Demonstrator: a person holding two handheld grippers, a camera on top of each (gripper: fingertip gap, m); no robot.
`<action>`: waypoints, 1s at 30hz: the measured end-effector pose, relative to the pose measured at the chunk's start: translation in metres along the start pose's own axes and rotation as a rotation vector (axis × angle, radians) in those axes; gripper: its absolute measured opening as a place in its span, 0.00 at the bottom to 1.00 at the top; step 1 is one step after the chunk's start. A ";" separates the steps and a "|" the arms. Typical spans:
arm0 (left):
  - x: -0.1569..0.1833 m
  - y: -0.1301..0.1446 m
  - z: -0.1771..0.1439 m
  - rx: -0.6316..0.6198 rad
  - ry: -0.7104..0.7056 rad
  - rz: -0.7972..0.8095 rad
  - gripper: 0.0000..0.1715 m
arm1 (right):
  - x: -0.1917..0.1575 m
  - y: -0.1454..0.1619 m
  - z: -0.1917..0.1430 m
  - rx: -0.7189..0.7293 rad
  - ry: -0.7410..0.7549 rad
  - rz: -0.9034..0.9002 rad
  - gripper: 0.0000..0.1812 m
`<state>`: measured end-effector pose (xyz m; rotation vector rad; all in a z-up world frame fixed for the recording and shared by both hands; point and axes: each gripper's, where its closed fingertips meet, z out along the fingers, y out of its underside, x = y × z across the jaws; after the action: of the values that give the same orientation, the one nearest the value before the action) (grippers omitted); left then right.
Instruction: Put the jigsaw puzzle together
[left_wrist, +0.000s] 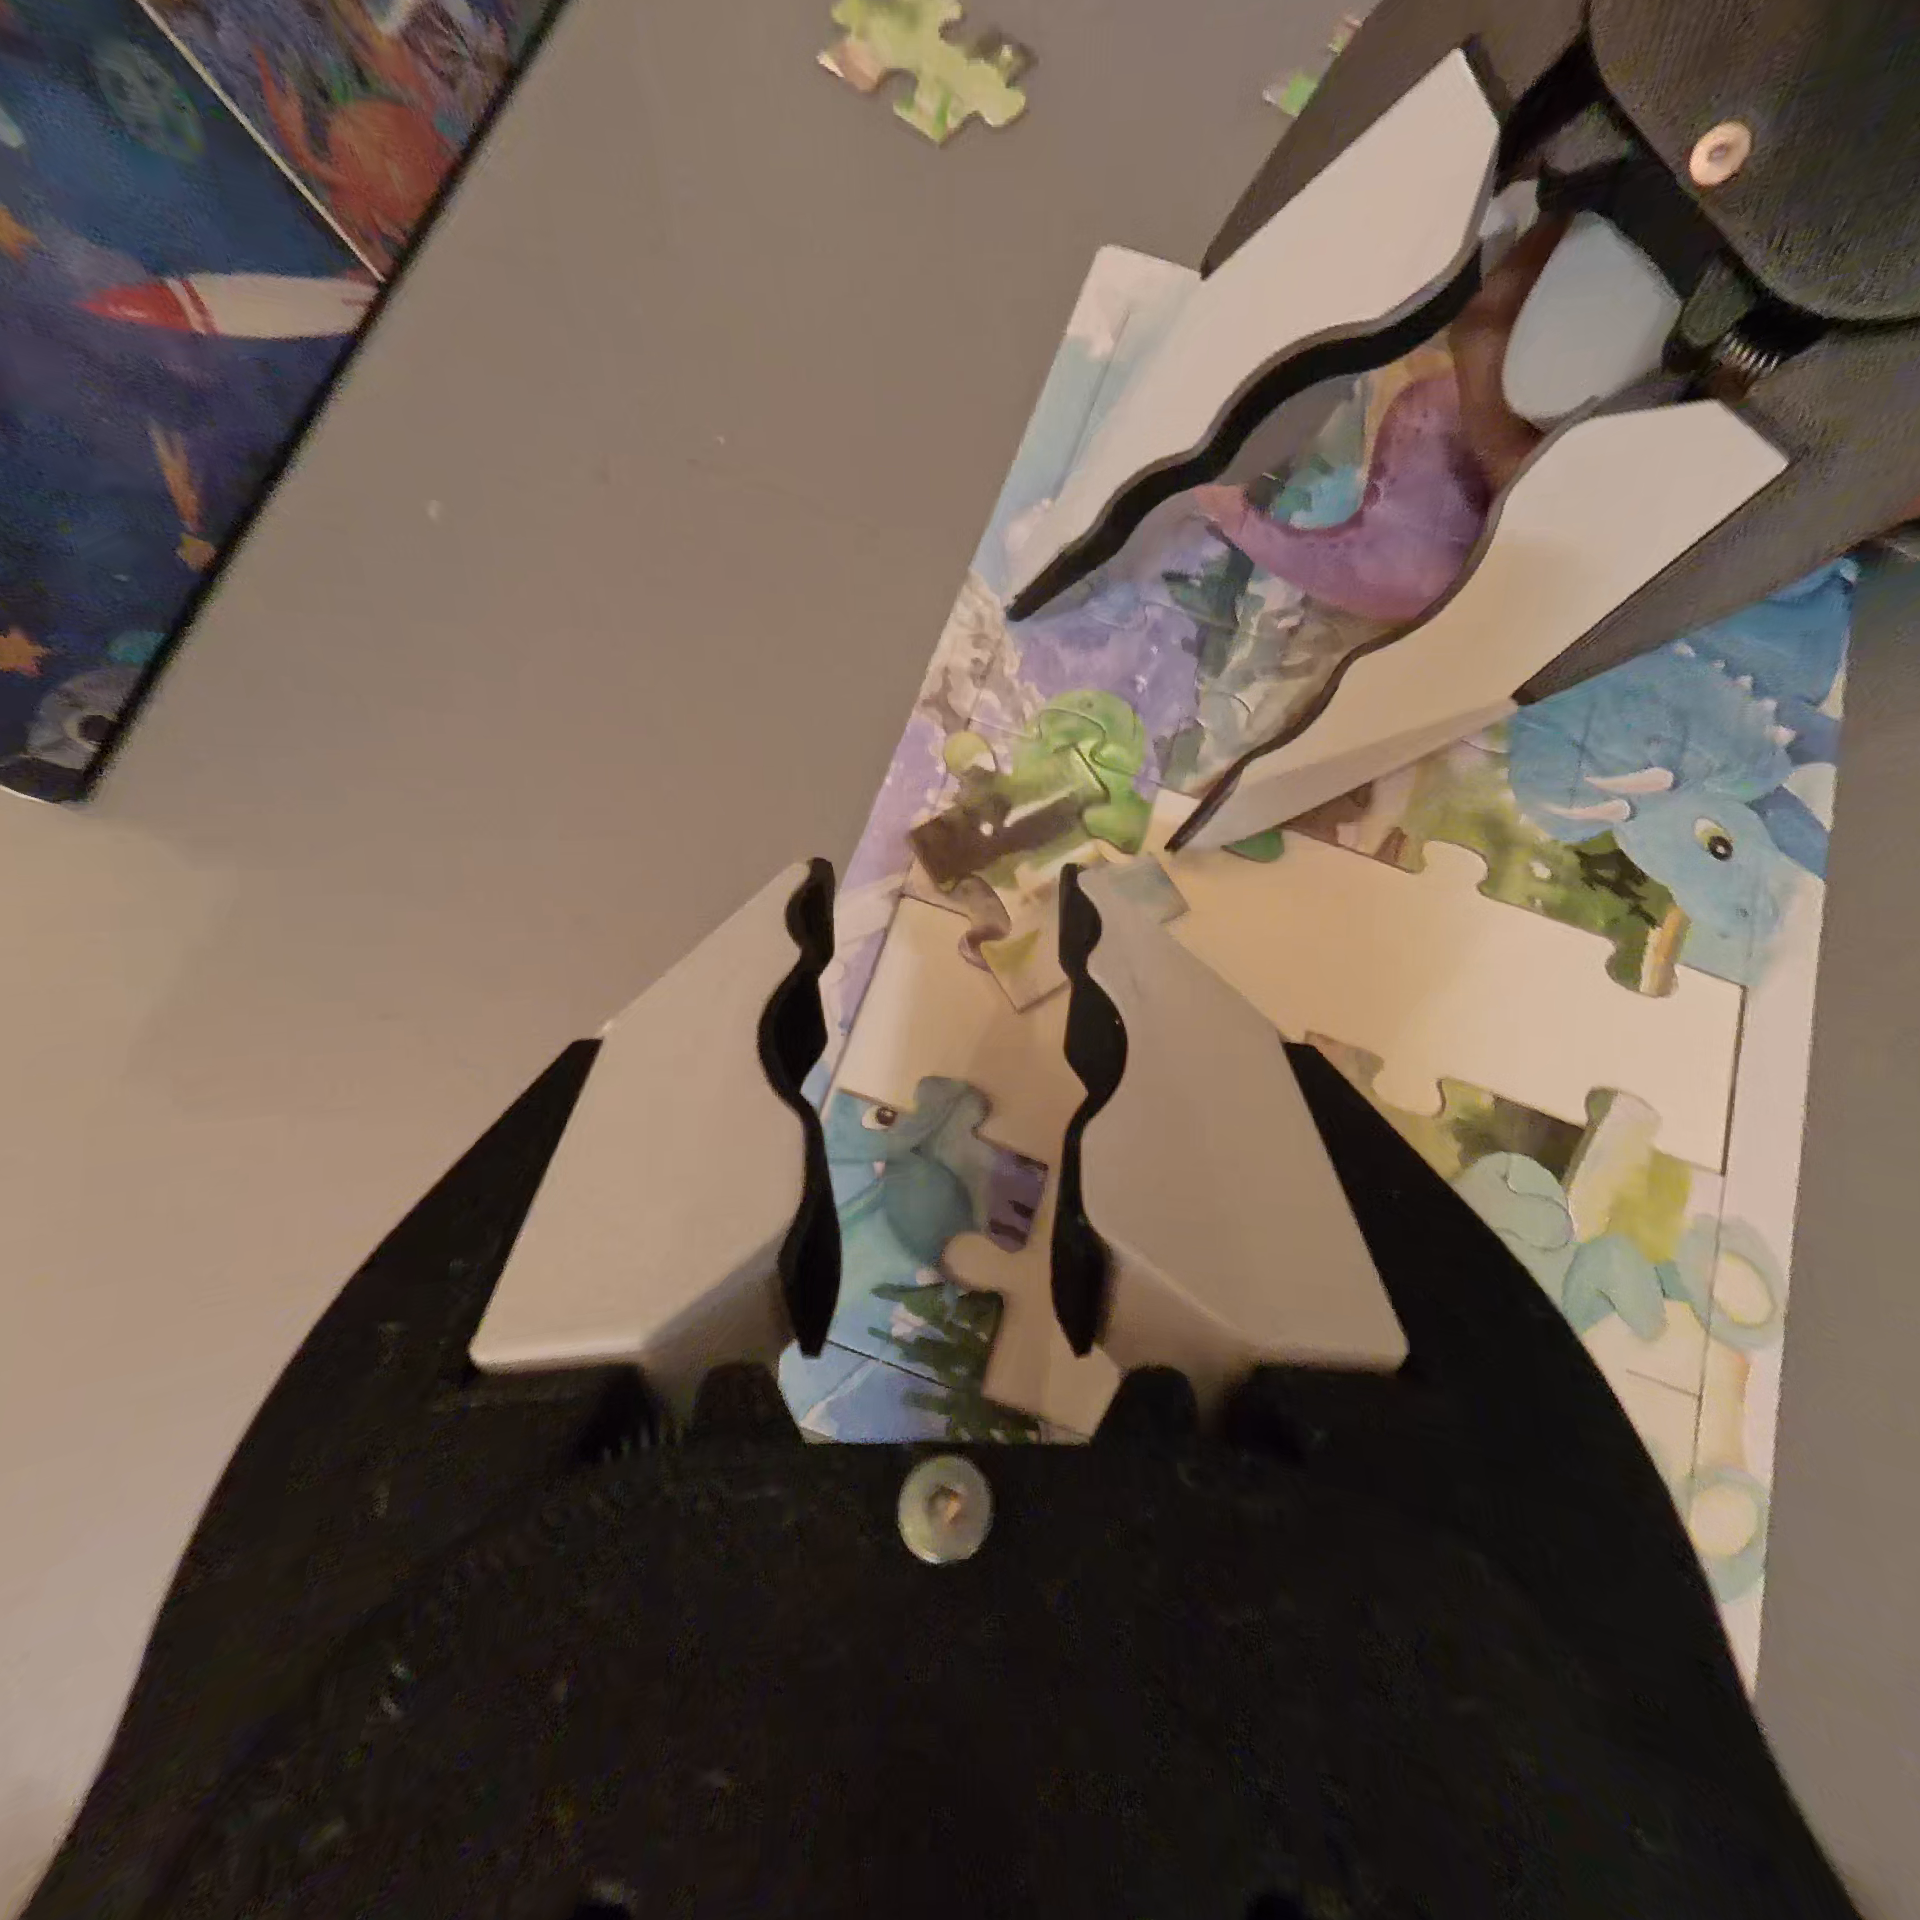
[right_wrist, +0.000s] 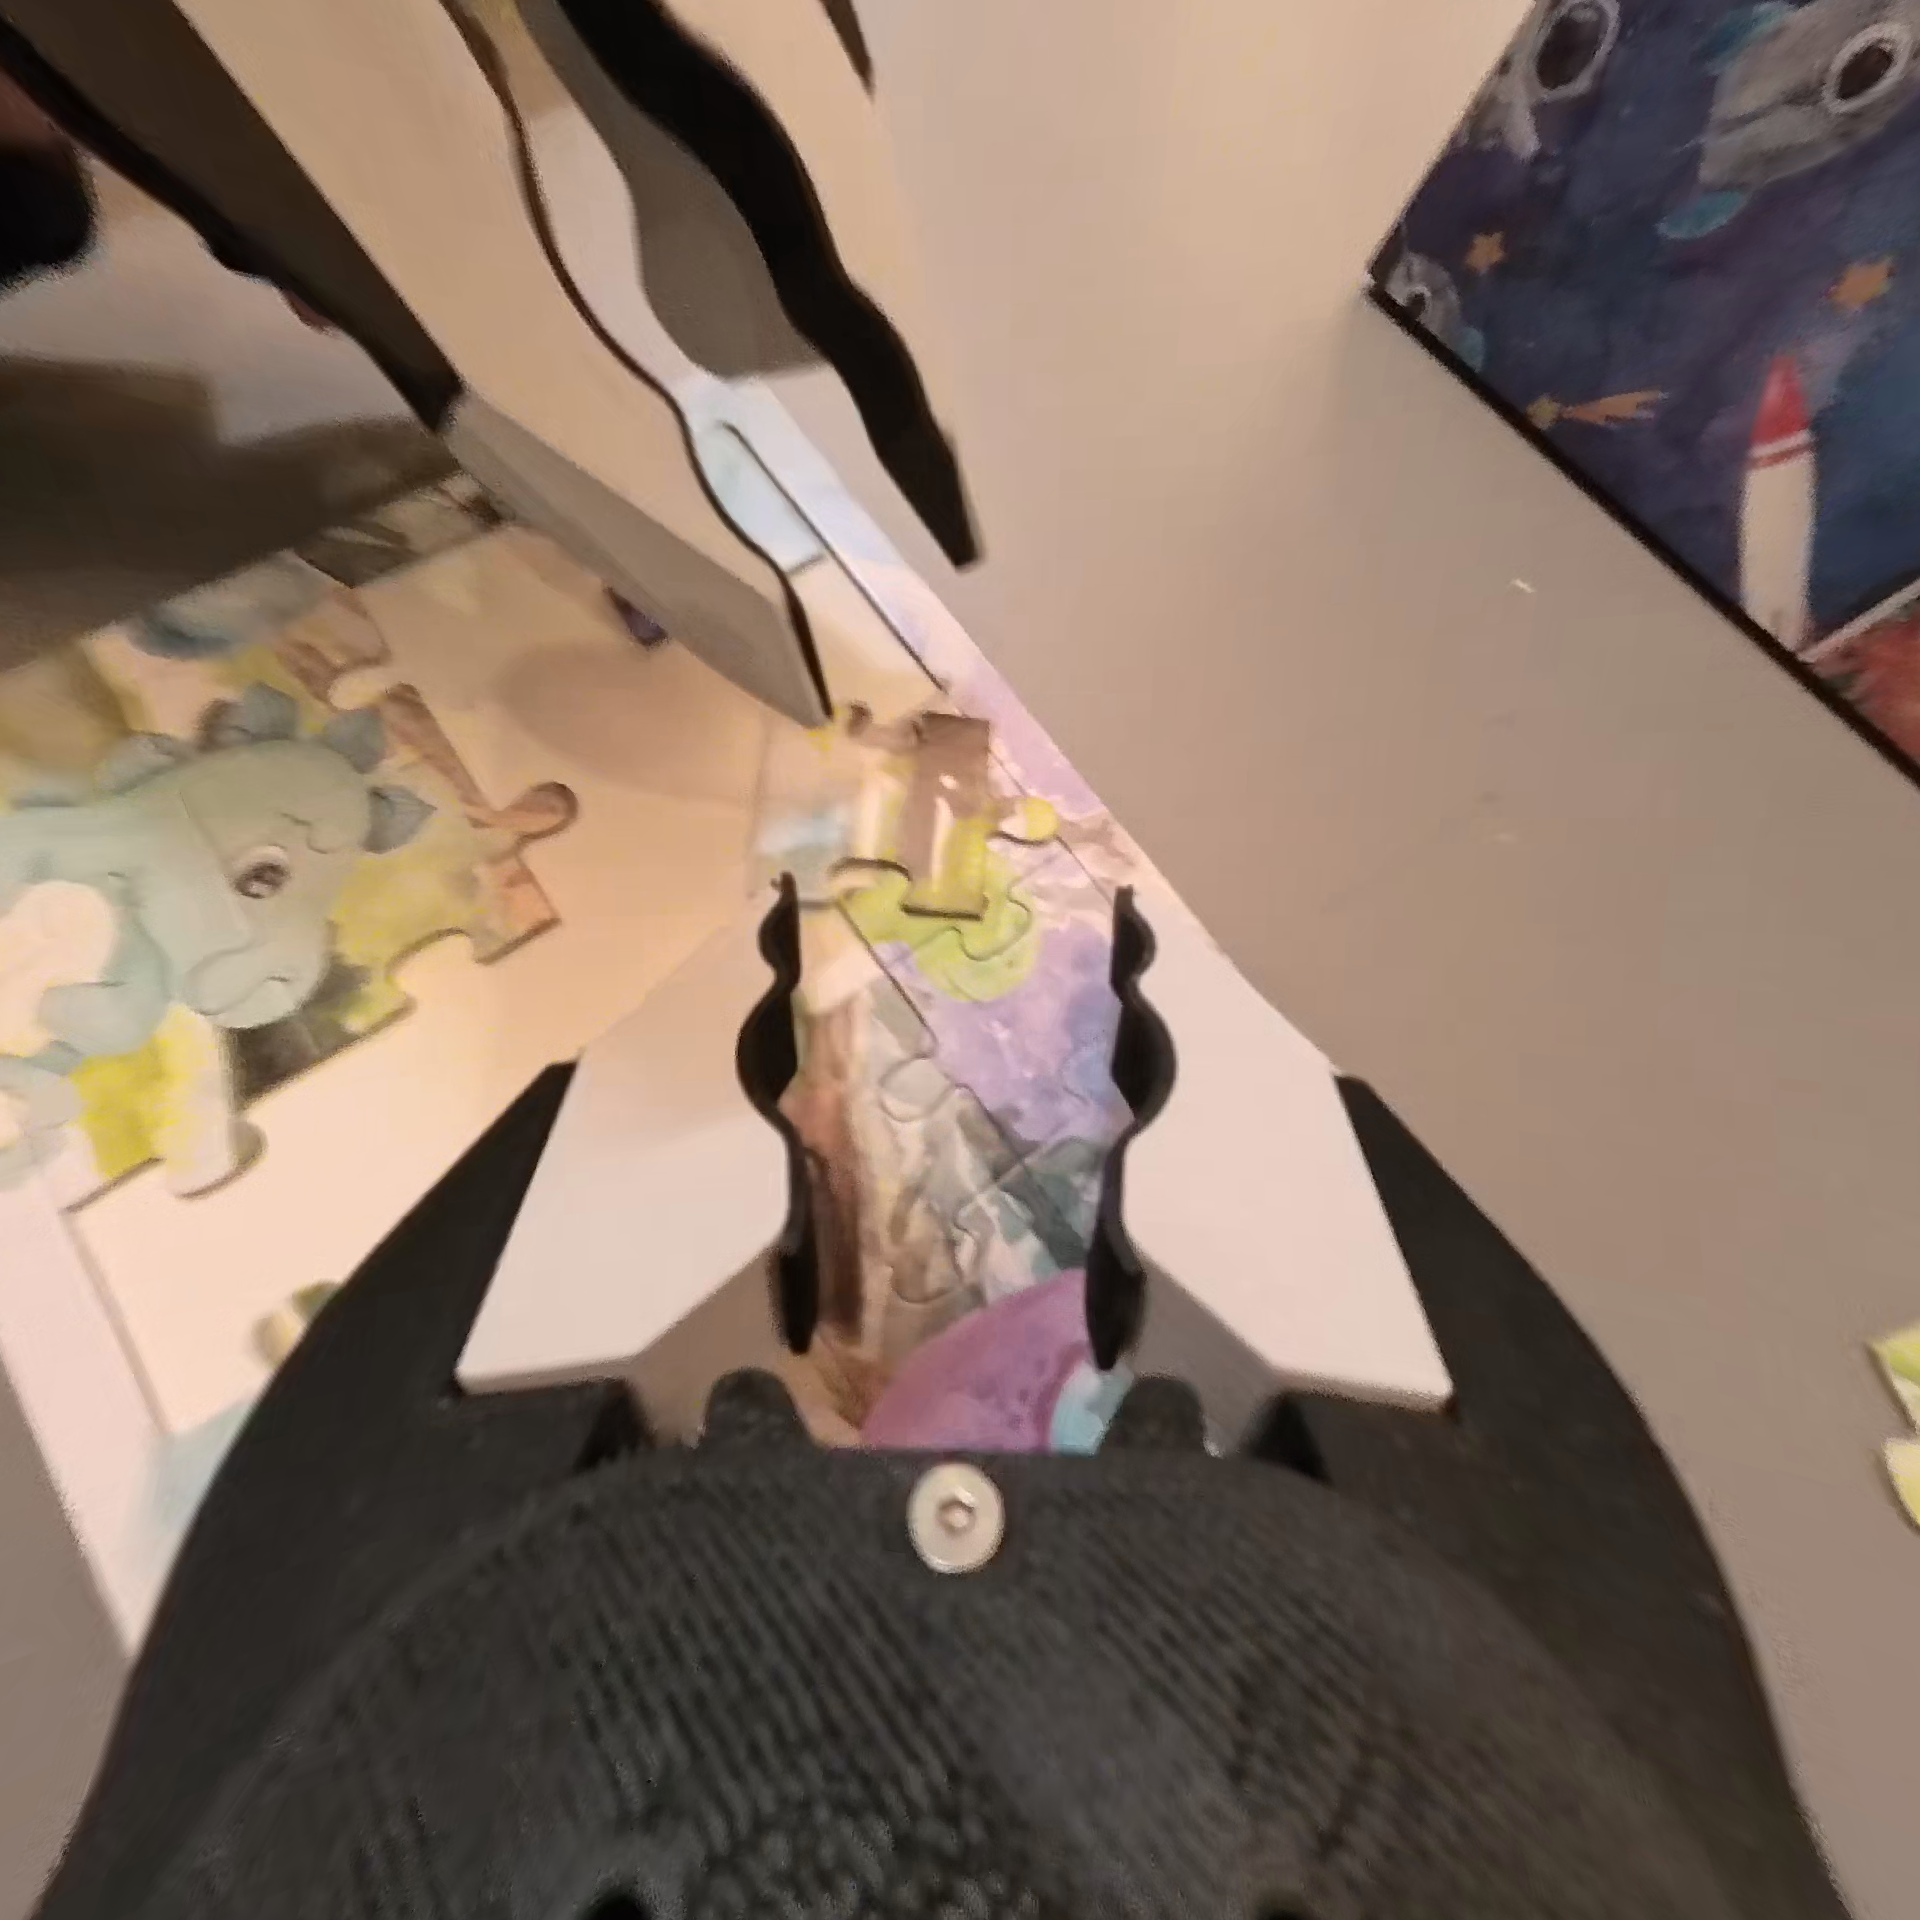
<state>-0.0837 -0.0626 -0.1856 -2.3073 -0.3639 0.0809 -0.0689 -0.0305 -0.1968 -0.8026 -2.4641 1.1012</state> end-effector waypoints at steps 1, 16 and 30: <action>0.003 0.002 0.000 -0.009 0.017 -0.002 0.24 | -0.007 -0.005 0.000 0.025 -0.042 0.018 0.33; 0.001 0.001 -0.001 0.004 0.023 -0.026 0.23 | -0.015 0.003 0.011 -0.048 -0.055 -0.010 0.25; -0.002 -0.006 -0.008 0.054 0.019 -0.030 0.23 | -0.050 0.001 -0.027 0.109 -0.421 -0.267 0.25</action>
<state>-0.0854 -0.0652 -0.1759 -2.2474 -0.3826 0.0529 -0.0164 -0.0450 -0.1832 -0.2105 -2.7080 1.3979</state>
